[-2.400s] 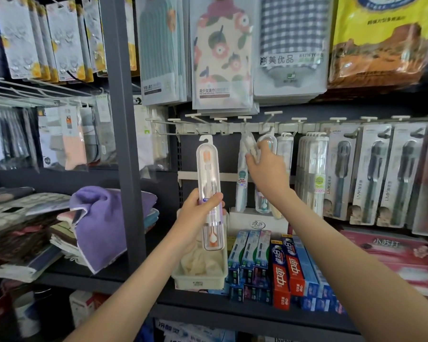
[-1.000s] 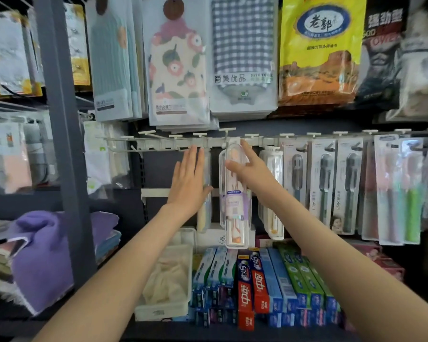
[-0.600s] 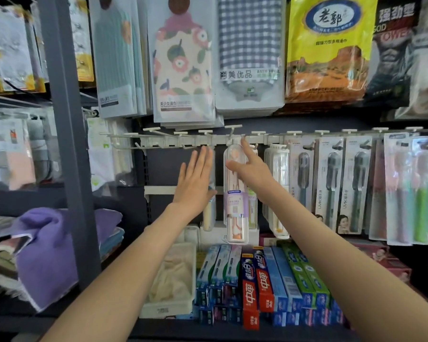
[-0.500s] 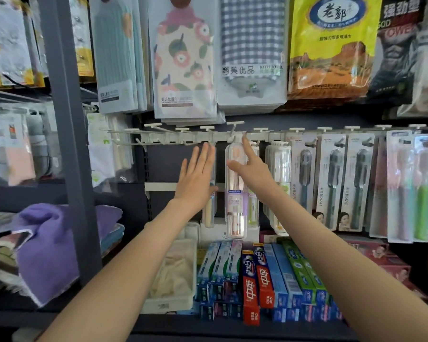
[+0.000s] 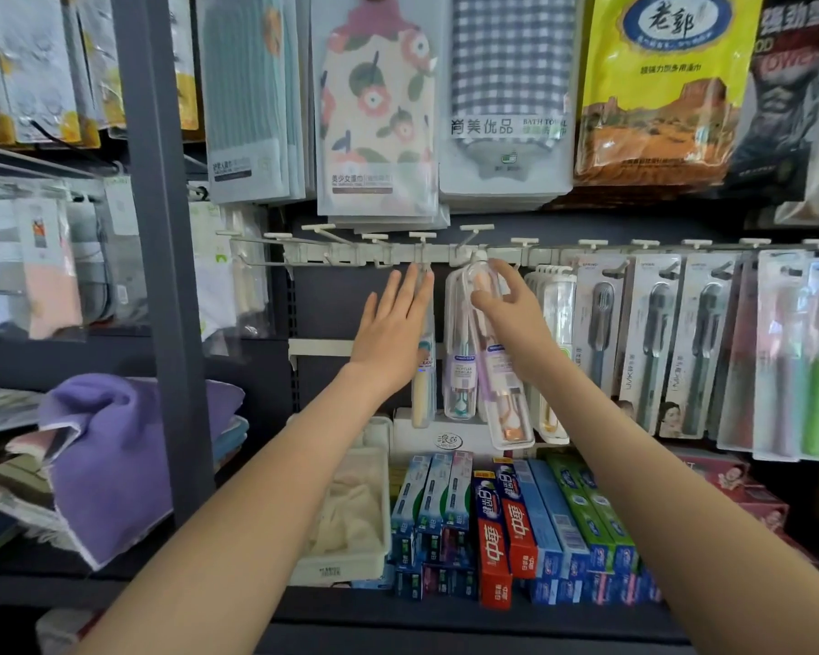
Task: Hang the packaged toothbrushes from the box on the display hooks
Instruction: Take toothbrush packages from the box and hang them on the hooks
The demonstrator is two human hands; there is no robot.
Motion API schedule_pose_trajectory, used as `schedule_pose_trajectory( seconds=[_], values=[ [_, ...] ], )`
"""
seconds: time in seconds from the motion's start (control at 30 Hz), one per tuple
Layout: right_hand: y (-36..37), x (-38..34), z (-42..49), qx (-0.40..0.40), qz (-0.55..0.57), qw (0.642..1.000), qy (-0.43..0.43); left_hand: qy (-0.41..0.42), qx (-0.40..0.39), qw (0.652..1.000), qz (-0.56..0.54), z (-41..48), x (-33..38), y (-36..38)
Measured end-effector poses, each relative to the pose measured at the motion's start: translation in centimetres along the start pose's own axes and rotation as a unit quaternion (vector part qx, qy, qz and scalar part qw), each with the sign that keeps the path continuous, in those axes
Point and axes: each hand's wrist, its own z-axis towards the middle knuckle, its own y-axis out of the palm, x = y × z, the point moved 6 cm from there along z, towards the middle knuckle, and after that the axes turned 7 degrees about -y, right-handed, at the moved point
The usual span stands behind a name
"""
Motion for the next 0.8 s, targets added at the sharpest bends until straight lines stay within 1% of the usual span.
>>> schedule_pose_trajectory(
  seconds=[0.1,0.17,0.23,0.3,0.43,0.6,0.8],
  values=[
    [0.1,-0.1,-0.5,-0.004,-0.032,0.999,-0.040,-0.002,-0.002,1.000,-0.003,0.2,0.1,0.1],
    [0.3,-0.3,-0.8,-0.002,-0.018,0.997,-0.077,-0.004,0.003,1.000,-0.004,0.2,0.2,0.1],
    [0.2,-0.4,-0.8,0.014,-0.004,0.996,-0.093,-0.005,0.006,1.000,-0.003,0.3,0.1,0.1],
    [0.1,-0.7,-1.1,0.019,0.004,0.995,-0.098,-0.007,0.011,1.000,0.000,0.4,0.0,0.2],
    [0.9,-0.7,-2.1,-0.009,-0.029,0.993,-0.112,-0.008,0.022,1.000,0.004,0.6,-0.2,0.5],
    [1.0,-1.8,-2.0,0.012,-0.074,0.988,-0.134,-0.010,0.016,1.000,0.005,0.7,0.2,0.2],
    [0.8,-1.9,-1.8,0.021,-0.099,0.988,-0.116,-0.017,0.008,1.000,0.009,0.7,0.3,0.2]
  ],
)
